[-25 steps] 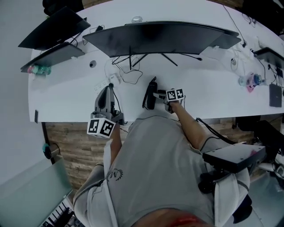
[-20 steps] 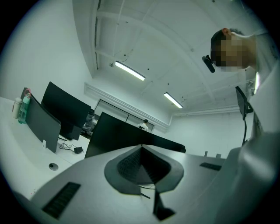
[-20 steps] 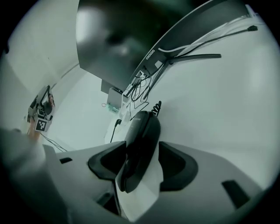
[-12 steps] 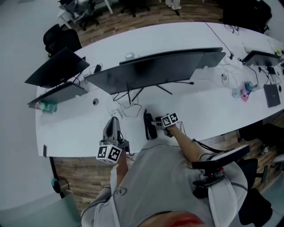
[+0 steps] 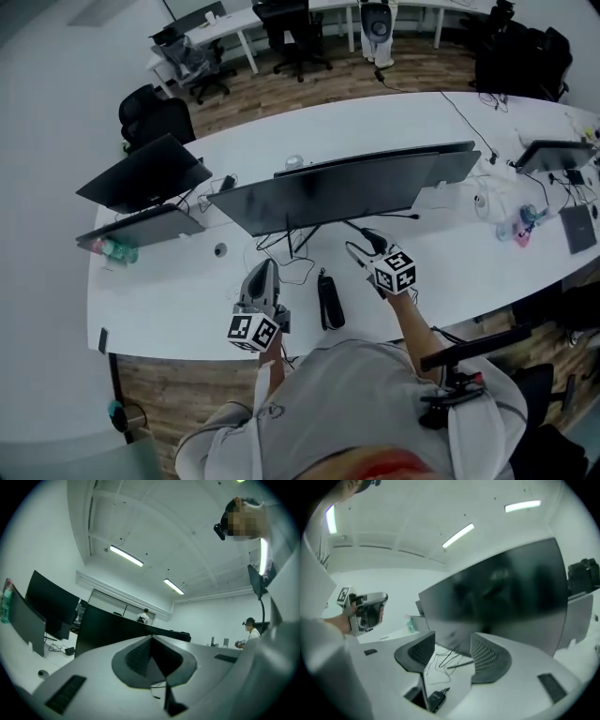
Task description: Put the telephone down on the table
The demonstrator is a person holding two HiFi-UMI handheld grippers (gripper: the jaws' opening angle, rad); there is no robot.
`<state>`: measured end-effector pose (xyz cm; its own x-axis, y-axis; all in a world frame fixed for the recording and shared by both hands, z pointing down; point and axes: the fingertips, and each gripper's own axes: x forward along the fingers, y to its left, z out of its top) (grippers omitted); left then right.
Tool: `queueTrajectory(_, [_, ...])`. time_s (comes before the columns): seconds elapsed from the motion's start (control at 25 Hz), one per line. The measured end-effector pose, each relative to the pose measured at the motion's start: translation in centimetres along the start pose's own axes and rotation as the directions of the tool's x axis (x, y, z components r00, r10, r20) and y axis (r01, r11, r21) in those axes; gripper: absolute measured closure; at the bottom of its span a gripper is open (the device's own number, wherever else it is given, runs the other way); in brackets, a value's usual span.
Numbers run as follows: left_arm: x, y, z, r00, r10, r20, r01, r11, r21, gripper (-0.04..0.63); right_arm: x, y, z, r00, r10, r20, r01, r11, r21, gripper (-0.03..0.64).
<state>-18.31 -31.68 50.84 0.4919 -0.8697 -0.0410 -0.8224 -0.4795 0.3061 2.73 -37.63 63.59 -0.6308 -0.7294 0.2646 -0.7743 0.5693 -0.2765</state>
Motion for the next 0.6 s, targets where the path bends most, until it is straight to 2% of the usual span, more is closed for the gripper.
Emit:
queueTrajectory(0.12, [0.7,-1.7,0.7,0.999,-0.047,-0.014,0.048,0.997,0.061,0.584,-2.6,1.1,5.9,0.991,-0.042,0.128,0.050,0.997,-0.061,0.379])
queueTrajectory(0.24, [2.0,-3.6,1.4,0.996,-0.086,-0.011,0.087,0.989,0.119,0.584,-5.4,2.1,10.1,0.974,-0.061,0.219,0.086,0.991,-0.107,0.385])
queueTrajectory(0.36, [3.1,-4.9,2.3,0.992,-0.126,0.007,0.123,0.983,0.137,0.584,-7.3,2.9,12.5,0.956,-0.084,0.280,0.123,0.985,-0.123,0.422])
queueTrajectory(0.48, [3.1,-5.3,3.1,0.991,-0.129,0.020,0.125,0.981,0.150,0.584,-8.1,3.7,13.7,0.947,-0.084,0.309,0.120,0.988,-0.099,0.443])
queueTrajectory(0.6, [3.0,-5.3,3.3,0.991,-0.128,0.025,0.123,0.982,0.146,0.584,-9.0,3.9,14.3,0.936,-0.117,0.332,0.150,0.986,-0.076,0.501])
